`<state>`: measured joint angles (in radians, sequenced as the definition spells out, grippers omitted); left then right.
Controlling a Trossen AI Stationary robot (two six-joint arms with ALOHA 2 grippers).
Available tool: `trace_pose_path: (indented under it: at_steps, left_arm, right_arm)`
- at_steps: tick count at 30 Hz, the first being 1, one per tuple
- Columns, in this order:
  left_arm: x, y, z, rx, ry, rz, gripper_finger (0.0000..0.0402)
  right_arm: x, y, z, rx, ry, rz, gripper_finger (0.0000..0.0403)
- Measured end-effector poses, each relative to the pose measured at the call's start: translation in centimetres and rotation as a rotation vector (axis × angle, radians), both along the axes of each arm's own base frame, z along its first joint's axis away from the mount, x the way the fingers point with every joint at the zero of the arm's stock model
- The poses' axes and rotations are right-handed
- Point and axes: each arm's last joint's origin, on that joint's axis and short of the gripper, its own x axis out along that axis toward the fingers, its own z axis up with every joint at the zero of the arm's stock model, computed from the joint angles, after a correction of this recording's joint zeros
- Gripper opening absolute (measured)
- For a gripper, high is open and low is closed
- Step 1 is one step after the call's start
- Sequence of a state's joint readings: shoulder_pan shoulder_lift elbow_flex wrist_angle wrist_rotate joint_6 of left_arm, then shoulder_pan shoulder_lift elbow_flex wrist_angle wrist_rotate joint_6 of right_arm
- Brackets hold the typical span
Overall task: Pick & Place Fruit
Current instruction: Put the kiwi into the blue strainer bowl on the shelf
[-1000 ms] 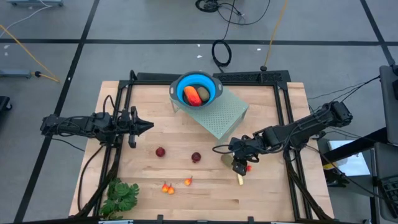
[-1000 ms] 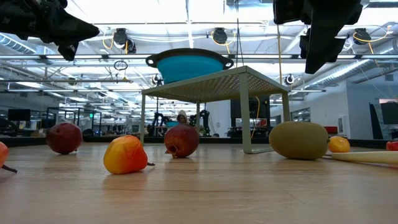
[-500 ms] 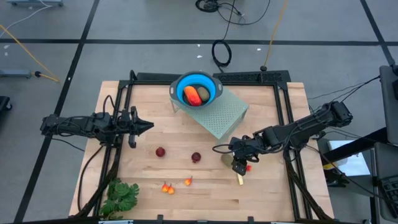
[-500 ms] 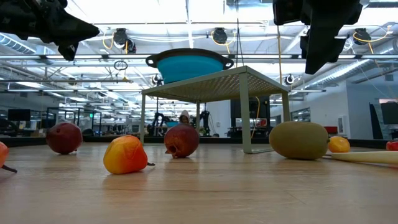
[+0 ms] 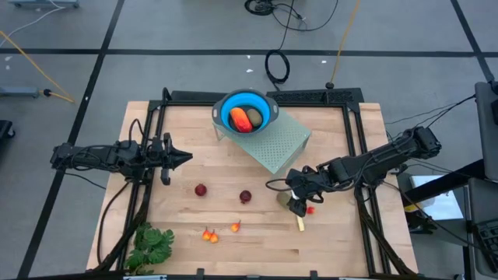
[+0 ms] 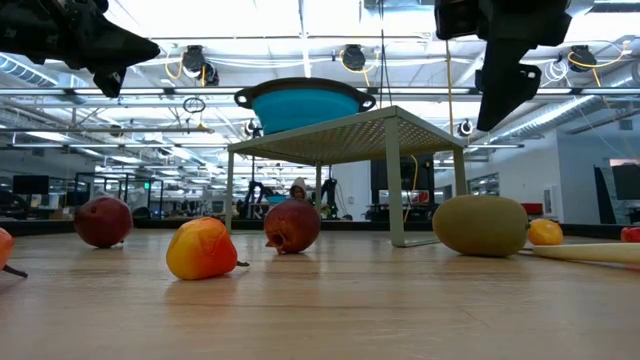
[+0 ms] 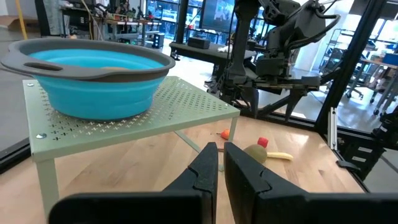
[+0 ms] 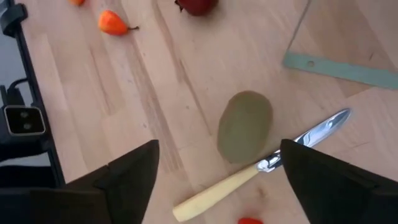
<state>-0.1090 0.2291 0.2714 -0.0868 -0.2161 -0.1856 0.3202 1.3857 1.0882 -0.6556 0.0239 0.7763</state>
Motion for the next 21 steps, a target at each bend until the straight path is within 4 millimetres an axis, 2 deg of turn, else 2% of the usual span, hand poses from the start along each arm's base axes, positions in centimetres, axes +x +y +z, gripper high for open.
trace_pose_path:
  at_steps: [5,21]
  left_arm:
    - [0.00,0.00,0.00,0.000,0.000,0.000,0.0026]
    - [0.00,0.00,0.00,-0.001,0.000,0.000,0.0026]
  right_arm:
    - [-0.02,0.07,0.00,0.004,0.001,-0.001,0.0350]
    - [0.08,0.17,0.08,0.023,-0.009,0.017,0.0345]
